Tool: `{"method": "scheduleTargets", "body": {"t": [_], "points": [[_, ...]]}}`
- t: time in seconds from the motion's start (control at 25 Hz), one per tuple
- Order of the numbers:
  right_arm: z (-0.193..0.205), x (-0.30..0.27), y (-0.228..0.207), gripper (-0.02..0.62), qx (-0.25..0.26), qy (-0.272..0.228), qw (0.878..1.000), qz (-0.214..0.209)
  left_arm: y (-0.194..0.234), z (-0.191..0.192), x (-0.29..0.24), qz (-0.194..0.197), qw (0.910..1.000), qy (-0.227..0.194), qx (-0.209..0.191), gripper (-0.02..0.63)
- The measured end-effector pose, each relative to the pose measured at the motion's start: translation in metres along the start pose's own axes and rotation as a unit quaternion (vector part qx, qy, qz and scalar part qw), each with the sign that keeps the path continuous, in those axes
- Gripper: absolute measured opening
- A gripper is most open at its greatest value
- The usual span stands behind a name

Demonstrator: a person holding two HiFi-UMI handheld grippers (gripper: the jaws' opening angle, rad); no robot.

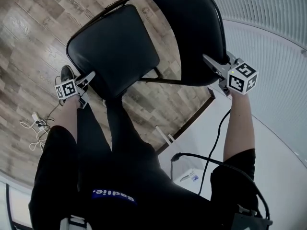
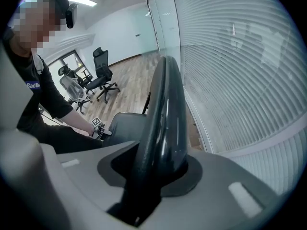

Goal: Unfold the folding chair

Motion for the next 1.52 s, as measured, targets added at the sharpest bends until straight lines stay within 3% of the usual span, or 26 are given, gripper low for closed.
{"method": "scheduleTargets", "body": {"t": [0.44, 0.84, 1.0, 1.12, 1.36, 1.52], "points": [[0.006, -0.014, 0.003, 0.121, 0.001, -0.008, 1.000, -0.009, 0.028, 0.003, 0.004, -0.004, 1.0000, 0.006, 0.006, 0.272], [0.008, -0.014, 0.002, 0.130, 0.003, -0.017, 1.000, 0.001, 0.033, -0.002, 0.003, 0.018, 0.9994, 0.029, -0.004, 0.276], [0.011, -0.015, 0.001, 0.143, 0.006, -0.021, 1.000, 0.010, 0.034, -0.006, 0.008, -0.018, 0.9973, 0.069, -0.014, 0.331], [0.010, -0.016, 0.002, 0.147, 0.008, -0.023, 1.000, 0.014, 0.029, -0.011, 0.013, -0.043, 0.9947, 0.091, -0.021, 0.333], [0.012, -0.017, 0.003, 0.152, 0.012, -0.030, 0.999, 0.021, 0.021, 0.003, 0.028, -0.090, 0.9908, 0.100, -0.009, 0.333], [0.019, -0.016, -0.002, 0.207, -0.009, -0.059, 0.997, 0.042, 0.009, 0.016, 0.044, -0.110, 0.9891, 0.098, -0.011, 0.333]]}}
Point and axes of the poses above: the fingertips, and each gripper's own axes: x backward along the fingers, y to its left, z out of its underside, the point moved 10 cm from there along x, backward along the fingers, and after that the axes turned 13 degrees about y, right-handed, at the moved point
